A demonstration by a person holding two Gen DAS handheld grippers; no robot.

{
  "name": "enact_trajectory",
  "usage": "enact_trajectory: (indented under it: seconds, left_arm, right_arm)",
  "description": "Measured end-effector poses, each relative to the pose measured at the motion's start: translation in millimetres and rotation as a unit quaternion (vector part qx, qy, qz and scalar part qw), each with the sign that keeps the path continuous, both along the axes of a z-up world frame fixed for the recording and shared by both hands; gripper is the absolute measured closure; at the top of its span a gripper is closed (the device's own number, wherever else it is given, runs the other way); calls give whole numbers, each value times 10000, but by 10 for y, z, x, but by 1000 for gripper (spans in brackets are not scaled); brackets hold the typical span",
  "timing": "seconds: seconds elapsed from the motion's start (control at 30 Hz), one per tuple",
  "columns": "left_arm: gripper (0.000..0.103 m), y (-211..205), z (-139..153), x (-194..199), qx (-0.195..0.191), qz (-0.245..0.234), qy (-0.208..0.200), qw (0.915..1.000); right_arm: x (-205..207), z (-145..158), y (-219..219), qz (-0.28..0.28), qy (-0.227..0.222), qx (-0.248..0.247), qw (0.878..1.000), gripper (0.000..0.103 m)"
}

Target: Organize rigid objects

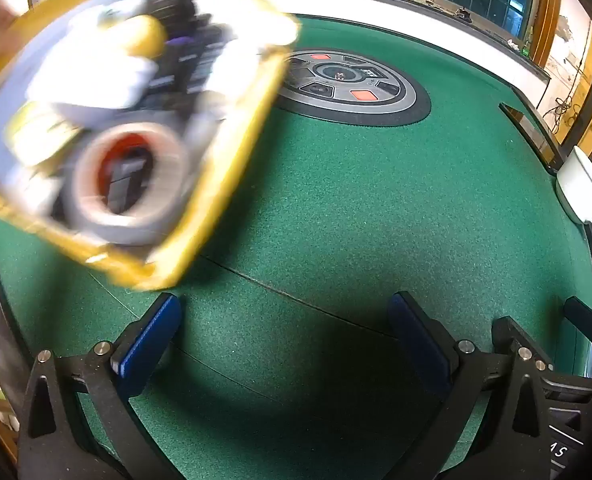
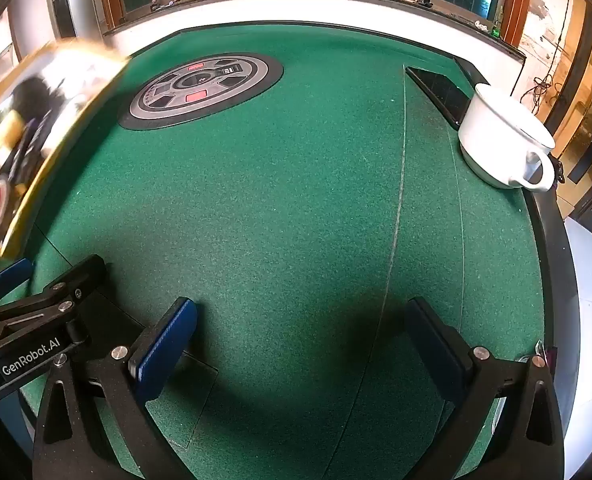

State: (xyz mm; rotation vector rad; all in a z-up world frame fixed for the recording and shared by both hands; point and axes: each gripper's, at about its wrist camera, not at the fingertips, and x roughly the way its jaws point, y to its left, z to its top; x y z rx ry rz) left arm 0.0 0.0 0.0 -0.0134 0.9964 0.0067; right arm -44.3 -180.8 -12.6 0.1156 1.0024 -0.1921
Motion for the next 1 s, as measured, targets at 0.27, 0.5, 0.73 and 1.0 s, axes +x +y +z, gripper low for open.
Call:
enact_trajectory:
  seconds: [0.27,0.5,0.73,1.0]
  left_arm:
    - [0,6,2,-2,0,-2,0,10000]
    - [0,-1,3,-11,-2,0,-3,10000]
    - [0,0,-14,-38,6,39,-27,10000]
    - [0,-42,-9,13,5,45,-31,10000]
  right_arm:
    - [0,0,2,0,4,-8,10000,1]
    - [-24,8,20,0,4,-5,10000,1]
    - [-40,15,42,3,-1,-6,10000,1]
    - [-37,11,11,1,-4,0,10000,1]
